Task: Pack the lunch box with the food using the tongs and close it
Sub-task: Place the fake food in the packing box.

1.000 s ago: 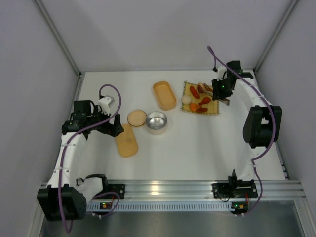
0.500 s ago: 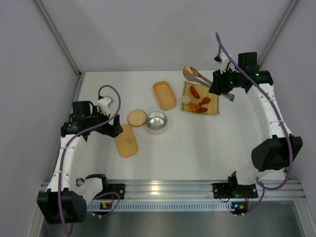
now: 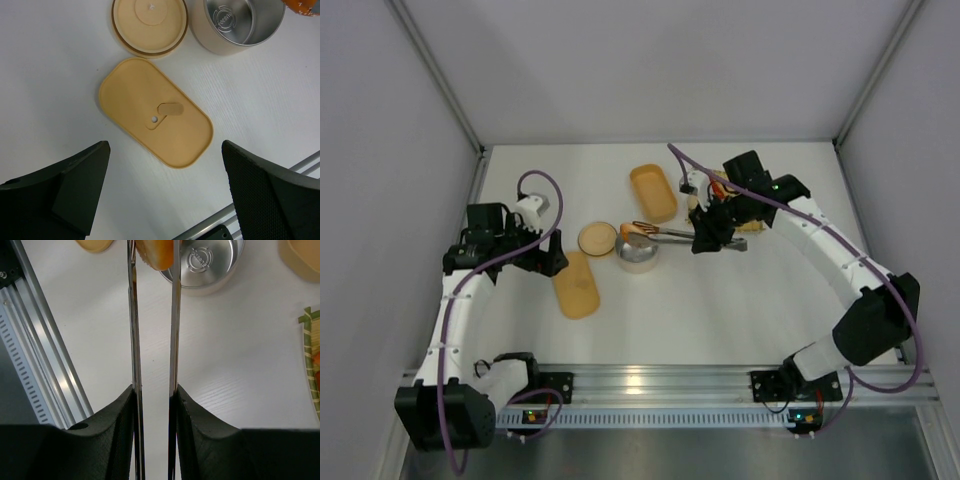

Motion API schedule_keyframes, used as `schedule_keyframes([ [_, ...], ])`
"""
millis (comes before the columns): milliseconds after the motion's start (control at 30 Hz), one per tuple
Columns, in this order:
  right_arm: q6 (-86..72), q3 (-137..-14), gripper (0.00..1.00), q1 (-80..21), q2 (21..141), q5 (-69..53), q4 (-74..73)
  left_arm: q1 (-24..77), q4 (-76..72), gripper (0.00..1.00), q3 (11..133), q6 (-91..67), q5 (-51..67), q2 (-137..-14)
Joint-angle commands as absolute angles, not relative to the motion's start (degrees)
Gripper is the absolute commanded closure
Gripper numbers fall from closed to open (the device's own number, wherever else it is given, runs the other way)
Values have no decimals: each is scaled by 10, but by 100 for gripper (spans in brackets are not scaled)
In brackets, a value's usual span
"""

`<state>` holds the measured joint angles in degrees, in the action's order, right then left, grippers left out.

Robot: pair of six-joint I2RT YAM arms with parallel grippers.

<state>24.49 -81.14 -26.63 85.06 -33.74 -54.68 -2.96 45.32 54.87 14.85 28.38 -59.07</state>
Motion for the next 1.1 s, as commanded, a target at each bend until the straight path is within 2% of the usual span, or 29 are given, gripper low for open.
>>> schedule_keyframes([
  [0, 261, -810, 91, -280, 854, -338, -516, -29, 453, 2, 574, 143, 279, -594],
  [267, 261, -785, 89, -292, 895, -330, -476, -30, 449, 2, 579, 146, 279, -608],
  [767, 254, -823, 89, -292, 966, -327, -469, -29, 432, 2, 547, 146, 278, -605],
  [1067, 249, -858, 84, -291, 1011, -328, -490, -29, 425, 2, 543, 149, 273, -613],
])
